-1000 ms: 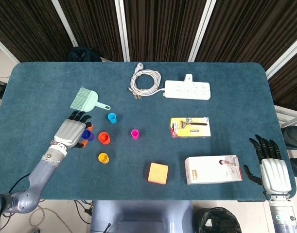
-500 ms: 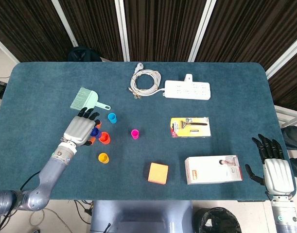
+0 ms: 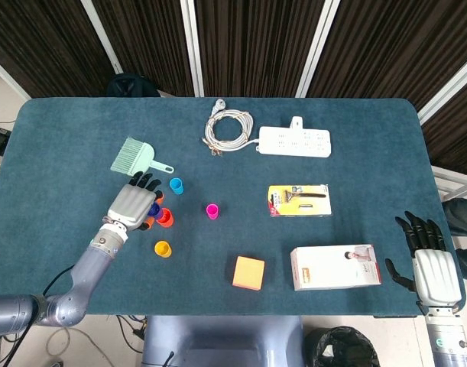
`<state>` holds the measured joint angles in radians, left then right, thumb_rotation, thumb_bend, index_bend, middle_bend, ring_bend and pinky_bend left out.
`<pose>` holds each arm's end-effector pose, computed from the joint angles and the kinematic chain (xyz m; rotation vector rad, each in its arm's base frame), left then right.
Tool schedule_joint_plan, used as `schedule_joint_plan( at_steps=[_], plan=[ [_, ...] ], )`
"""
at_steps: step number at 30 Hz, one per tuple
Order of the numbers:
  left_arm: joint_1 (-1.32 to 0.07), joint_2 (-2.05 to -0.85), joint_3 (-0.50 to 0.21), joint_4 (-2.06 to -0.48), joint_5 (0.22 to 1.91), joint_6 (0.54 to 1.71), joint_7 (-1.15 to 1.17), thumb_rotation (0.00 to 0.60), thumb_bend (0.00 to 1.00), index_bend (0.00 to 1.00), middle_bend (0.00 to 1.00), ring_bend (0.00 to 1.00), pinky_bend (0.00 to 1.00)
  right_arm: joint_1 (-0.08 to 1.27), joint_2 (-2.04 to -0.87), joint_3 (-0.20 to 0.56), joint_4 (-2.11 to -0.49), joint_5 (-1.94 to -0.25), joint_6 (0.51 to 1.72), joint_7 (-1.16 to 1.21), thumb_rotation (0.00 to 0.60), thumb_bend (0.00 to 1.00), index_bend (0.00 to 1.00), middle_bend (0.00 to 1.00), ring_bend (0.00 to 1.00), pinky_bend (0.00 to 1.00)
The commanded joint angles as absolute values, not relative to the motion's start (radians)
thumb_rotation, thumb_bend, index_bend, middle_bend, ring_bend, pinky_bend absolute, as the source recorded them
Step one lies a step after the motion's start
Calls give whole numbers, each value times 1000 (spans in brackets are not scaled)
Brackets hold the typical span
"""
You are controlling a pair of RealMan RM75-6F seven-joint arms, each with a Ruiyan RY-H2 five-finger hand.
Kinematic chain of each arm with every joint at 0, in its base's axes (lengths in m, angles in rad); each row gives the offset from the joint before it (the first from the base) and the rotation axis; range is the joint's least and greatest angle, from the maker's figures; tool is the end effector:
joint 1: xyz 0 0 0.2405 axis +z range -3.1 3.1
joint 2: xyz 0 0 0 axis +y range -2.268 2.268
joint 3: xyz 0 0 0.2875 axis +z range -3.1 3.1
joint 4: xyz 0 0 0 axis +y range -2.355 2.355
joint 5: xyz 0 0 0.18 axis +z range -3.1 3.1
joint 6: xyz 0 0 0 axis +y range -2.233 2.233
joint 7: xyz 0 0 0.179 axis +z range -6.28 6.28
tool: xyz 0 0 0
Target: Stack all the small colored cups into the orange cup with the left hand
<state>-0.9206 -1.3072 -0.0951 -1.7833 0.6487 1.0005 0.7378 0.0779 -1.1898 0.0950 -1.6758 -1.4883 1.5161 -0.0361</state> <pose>-0.1531 0.3974 0.0549 -1.9131 -0.8492 -0.5708 -0.3100 -0.2202 0.1853 1.3012 -0.9362 1.0178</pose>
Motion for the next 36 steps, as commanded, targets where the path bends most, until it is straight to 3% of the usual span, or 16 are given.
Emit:
schedule_joint_plan(
  at_steps=[1, 16, 19, 24, 30, 36],
  plan=[
    [-927, -1318, -92, -1775, 645, 996, 740, 600, 349, 418, 145, 0, 0, 78, -1190, 96, -1675, -1486, 1514, -35, 600, 398, 128, 73, 90, 48],
    [-953, -1363, -79, -1753, 634, 1004, 759, 600, 348, 402, 143, 0, 0, 79, -1190, 96, -1673, -1485, 1511, -30, 600, 398, 129, 72, 90, 48],
    [-954, -1365, -75, -1752, 633, 1008, 762, 600, 325, 327, 136, 0, 0, 78, -1189, 97, -1673, -1484, 1514, -29, 600, 398, 129, 72, 89, 48],
    [-962, -1353, -58, -1762, 618, 1006, 787, 600, 275, 120, 106, 0, 0, 77, -1188, 98, -1674, -1483, 1515, -30, 600, 398, 129, 73, 90, 48],
    [-977, -1316, -49, -1815, 611, 1030, 827, 600, 273, 80, 95, 0, 0, 76, -1188, 99, -1678, -1481, 1518, -32, 600, 398, 129, 72, 90, 48],
    [-947, -1257, -48, -1924, 734, 1068, 778, 600, 201, 78, 91, 0, 0, 74, -1188, 100, -1681, -1483, 1523, -32, 600, 398, 129, 73, 90, 48]
  ],
)
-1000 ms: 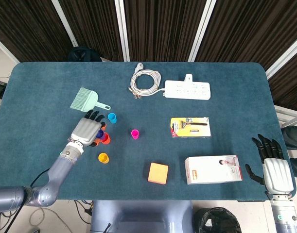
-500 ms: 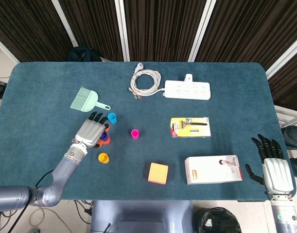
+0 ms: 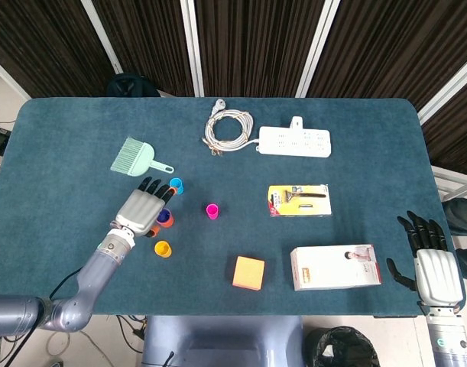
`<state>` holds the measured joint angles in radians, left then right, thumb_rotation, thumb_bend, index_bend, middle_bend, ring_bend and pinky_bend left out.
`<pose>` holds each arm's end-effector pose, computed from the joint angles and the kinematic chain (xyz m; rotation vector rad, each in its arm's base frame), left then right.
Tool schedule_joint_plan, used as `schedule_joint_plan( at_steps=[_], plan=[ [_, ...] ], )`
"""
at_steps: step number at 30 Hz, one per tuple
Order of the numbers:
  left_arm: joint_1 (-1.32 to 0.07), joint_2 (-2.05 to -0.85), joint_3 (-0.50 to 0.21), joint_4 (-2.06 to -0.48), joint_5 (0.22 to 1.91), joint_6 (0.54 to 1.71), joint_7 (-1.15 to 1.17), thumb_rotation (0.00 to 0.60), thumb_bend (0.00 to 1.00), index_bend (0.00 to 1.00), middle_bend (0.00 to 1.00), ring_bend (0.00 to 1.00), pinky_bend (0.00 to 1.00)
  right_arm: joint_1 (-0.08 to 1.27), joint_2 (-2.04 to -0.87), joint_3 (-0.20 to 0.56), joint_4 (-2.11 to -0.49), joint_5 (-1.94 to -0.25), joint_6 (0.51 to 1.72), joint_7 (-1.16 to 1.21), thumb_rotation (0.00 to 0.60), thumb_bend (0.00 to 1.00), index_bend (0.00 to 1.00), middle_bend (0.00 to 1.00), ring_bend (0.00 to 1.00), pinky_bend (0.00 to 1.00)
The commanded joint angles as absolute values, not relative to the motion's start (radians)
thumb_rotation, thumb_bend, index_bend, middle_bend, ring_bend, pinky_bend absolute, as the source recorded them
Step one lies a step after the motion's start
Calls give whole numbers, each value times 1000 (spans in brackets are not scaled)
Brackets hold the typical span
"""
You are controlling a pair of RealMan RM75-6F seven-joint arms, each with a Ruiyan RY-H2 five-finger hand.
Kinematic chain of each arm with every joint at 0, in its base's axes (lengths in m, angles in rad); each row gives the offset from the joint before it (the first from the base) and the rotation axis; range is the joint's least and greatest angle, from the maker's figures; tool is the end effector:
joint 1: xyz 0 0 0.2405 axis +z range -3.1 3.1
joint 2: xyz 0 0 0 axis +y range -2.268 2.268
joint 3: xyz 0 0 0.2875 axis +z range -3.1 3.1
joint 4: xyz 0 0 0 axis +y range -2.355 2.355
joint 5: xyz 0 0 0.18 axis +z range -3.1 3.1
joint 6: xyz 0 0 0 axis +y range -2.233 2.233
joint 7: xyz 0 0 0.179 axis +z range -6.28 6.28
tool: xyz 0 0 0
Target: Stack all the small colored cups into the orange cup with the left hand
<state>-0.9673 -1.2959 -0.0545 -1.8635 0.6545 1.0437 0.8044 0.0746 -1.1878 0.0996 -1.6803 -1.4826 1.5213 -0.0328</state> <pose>-0.1325 0.3861 0.0517 -1.9878 -0.7599 -0.5563 -0.3104 -0.2198 0.1877 1.2869 -0.9378 1.0224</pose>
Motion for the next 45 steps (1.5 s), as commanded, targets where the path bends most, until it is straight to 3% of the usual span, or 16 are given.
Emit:
schedule_joint_plan(
  at_steps=[1, 10, 20, 33, 45],
  plan=[
    [-940, -1245, -38, -1942, 762, 1073, 777, 600, 196, 77, 89, 0, 0, 74, -1187, 100, -1682, -1484, 1523, -32, 600, 398, 129, 73, 90, 48],
    [-893, -1143, 50, -2053, 940, 1020, 724, 600, 184, 74, 81, 0, 0, 72, -1187, 99, -1687, -1485, 1526, -35, 600, 398, 128, 73, 90, 48],
    [-850, -1154, 117, -1982, 1078, 941, 639, 600, 184, 168, 81, 0, 0, 70, -1187, 101, -1690, -1485, 1530, -32, 600, 398, 129, 72, 89, 48],
    [-837, -1272, 86, -1816, 1111, 889, 546, 600, 223, 266, 81, 0, 0, 68, -1190, 106, -1691, -1474, 1532, -35, 600, 398, 129, 73, 90, 48],
    [-835, -1330, 80, -1764, 1099, 887, 585, 600, 257, 368, 85, 0, 0, 65, -1189, 110, -1693, -1468, 1535, -28, 600, 398, 128, 73, 90, 48]
  ],
)
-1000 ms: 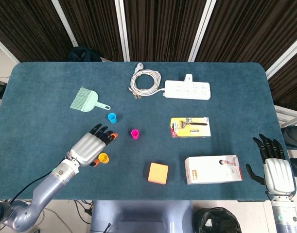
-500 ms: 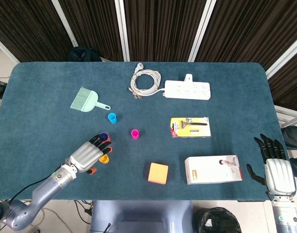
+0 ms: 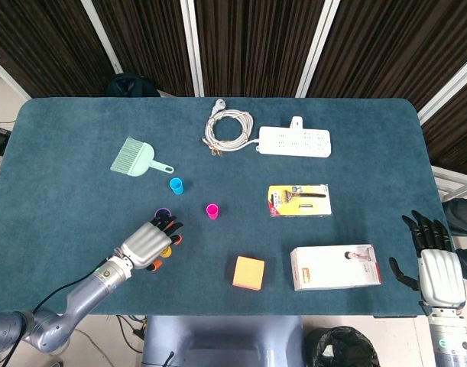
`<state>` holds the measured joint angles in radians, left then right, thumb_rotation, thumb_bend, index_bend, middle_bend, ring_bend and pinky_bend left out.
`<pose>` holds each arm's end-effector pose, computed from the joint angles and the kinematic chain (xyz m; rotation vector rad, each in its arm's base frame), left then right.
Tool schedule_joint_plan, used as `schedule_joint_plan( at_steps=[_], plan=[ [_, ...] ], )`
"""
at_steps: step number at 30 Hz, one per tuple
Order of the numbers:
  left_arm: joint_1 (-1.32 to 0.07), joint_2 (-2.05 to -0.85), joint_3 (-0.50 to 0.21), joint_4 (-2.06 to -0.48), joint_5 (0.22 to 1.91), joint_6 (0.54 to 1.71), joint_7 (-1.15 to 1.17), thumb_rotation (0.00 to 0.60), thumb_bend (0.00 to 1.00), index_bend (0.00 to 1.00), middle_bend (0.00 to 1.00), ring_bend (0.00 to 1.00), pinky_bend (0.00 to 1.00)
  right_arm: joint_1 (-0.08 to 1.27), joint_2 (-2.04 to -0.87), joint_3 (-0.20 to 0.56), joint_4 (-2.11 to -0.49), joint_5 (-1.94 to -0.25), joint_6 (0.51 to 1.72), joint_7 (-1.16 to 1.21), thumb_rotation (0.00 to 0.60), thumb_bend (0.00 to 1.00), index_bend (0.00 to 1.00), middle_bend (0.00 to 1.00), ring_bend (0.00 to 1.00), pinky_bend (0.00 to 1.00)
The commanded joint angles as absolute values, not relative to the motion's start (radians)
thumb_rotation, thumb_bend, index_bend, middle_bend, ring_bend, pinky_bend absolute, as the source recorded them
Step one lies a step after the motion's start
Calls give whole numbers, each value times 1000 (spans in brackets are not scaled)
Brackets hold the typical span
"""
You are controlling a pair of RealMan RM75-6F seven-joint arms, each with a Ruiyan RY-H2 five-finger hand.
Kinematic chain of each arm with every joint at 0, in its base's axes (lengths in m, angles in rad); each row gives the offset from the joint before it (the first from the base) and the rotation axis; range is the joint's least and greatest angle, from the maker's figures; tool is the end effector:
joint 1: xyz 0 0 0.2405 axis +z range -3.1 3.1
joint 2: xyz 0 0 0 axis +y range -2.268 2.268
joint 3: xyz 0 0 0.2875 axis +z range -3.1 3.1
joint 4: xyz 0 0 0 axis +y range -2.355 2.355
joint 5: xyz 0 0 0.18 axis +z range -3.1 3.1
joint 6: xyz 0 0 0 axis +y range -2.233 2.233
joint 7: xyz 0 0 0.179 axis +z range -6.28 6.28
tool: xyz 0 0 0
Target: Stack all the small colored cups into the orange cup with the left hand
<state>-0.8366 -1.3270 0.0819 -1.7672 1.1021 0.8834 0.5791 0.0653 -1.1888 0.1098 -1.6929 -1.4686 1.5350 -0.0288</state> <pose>-0.1664 0.3314 0.0108 -2.2712 -0.7086 -0.5826 -0.3111 -0.2182 0.1914 1.2503 -0.9450 1.0345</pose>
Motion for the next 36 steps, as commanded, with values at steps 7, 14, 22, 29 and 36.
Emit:
schedule_joint_plan(
  at_steps=[7, 14, 22, 29, 36],
  plan=[
    [-837, -1339, 75, -1757, 1084, 897, 623, 600, 258, 371, 85, 0, 0, 67, -1194, 110, -1691, -1467, 1531, -32, 600, 398, 129, 73, 90, 48],
    [-838, -1348, 75, -1749, 1061, 897, 650, 600, 264, 385, 87, 0, 0, 69, -1199, 111, -1688, -1462, 1526, -37, 600, 398, 129, 73, 90, 48],
    [-837, -1355, 71, -1743, 1050, 902, 661, 600, 314, 447, 115, 0, 0, 69, -1204, 113, -1687, -1456, 1524, -41, 600, 397, 129, 73, 89, 48],
    [-836, -1359, 63, -1740, 1043, 910, 669, 600, 340, 459, 120, 0, 0, 70, -1206, 115, -1687, -1452, 1523, -40, 600, 398, 129, 73, 90, 48],
    [-833, -1325, 28, -1784, 1068, 952, 649, 600, 340, 455, 121, 0, 0, 68, -1207, 117, -1686, -1451, 1528, -39, 600, 398, 128, 73, 90, 48]
  ],
)
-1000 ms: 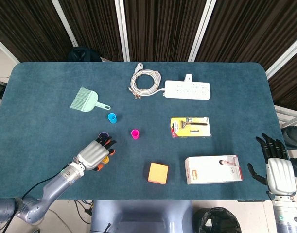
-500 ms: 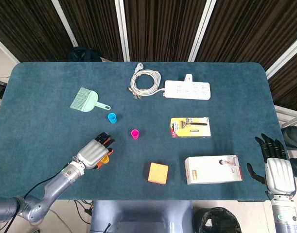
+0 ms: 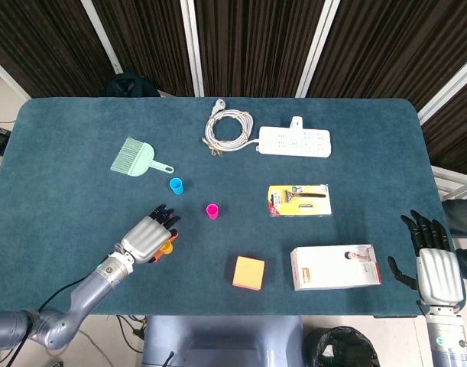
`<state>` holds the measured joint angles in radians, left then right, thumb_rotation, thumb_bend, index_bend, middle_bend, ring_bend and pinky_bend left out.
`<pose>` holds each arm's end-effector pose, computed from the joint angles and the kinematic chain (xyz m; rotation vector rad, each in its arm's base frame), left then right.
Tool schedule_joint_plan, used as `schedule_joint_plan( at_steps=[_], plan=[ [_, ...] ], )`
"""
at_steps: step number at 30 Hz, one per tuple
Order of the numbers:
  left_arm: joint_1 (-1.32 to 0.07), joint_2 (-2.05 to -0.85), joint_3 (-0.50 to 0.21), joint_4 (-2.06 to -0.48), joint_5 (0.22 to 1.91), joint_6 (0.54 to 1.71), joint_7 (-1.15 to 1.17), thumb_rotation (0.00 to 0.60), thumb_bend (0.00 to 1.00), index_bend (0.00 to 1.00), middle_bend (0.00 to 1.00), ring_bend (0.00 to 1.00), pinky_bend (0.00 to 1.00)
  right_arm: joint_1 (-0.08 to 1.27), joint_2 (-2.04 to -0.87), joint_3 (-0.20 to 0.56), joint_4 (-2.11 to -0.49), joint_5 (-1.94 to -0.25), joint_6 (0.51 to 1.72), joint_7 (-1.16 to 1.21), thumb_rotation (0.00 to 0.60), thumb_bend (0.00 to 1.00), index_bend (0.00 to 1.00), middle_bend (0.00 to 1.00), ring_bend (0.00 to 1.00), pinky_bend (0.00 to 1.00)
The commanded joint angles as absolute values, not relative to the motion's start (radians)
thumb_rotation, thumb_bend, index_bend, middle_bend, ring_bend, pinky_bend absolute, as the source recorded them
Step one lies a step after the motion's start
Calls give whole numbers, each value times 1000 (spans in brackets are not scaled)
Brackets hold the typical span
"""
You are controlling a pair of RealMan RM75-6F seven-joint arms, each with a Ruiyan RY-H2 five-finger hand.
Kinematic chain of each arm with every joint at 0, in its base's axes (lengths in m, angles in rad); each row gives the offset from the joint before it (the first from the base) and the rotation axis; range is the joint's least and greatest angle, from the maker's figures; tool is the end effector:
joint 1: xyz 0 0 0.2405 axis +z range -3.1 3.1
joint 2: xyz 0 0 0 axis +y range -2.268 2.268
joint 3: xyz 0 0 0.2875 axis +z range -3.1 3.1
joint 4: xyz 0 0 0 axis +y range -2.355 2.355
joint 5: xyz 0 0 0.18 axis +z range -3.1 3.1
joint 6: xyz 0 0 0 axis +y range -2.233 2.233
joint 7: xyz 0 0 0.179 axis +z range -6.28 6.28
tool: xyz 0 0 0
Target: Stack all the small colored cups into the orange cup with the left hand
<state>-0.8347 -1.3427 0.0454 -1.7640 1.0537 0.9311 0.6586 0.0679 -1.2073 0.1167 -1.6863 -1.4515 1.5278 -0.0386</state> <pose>-0.1607 0.3432 0.0161 -2.2049 -0.6555 -0.5957 -0.3134 -0.2201 0.1865 1.2371 -0.9549 1.0276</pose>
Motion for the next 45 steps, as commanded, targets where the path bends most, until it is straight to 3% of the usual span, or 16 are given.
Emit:
schedule_joint_plan(
  at_steps=[1, 8, 17, 40, 45],
  plan=[
    [-833, -1316, 20, -1794, 1074, 961, 646, 600, 340, 456, 121, 0, 0, 68, -1207, 117, -1686, -1451, 1528, -39, 600, 398, 129, 73, 89, 48],
    [-834, -1260, -36, -1822, 1079, 1013, 639, 600, 340, 458, 122, 0, 0, 69, -1211, 114, -1688, -1454, 1525, -48, 600, 398, 128, 73, 90, 48],
    [-845, -1271, -80, -1769, 1018, 989, 591, 600, 340, 457, 122, 0, 0, 68, -1214, 115, -1689, -1452, 1528, -54, 600, 398, 129, 73, 90, 48],
    [-832, -1362, -56, -1643, 1003, 981, 601, 600, 340, 451, 122, 0, 0, 65, -1215, 122, -1689, -1443, 1531, -49, 600, 398, 129, 73, 90, 48],
    [-833, -1369, -51, -1637, 988, 978, 623, 600, 315, 392, 120, 0, 0, 64, -1214, 122, -1691, -1441, 1532, -49, 600, 398, 129, 72, 90, 48]
  ],
)
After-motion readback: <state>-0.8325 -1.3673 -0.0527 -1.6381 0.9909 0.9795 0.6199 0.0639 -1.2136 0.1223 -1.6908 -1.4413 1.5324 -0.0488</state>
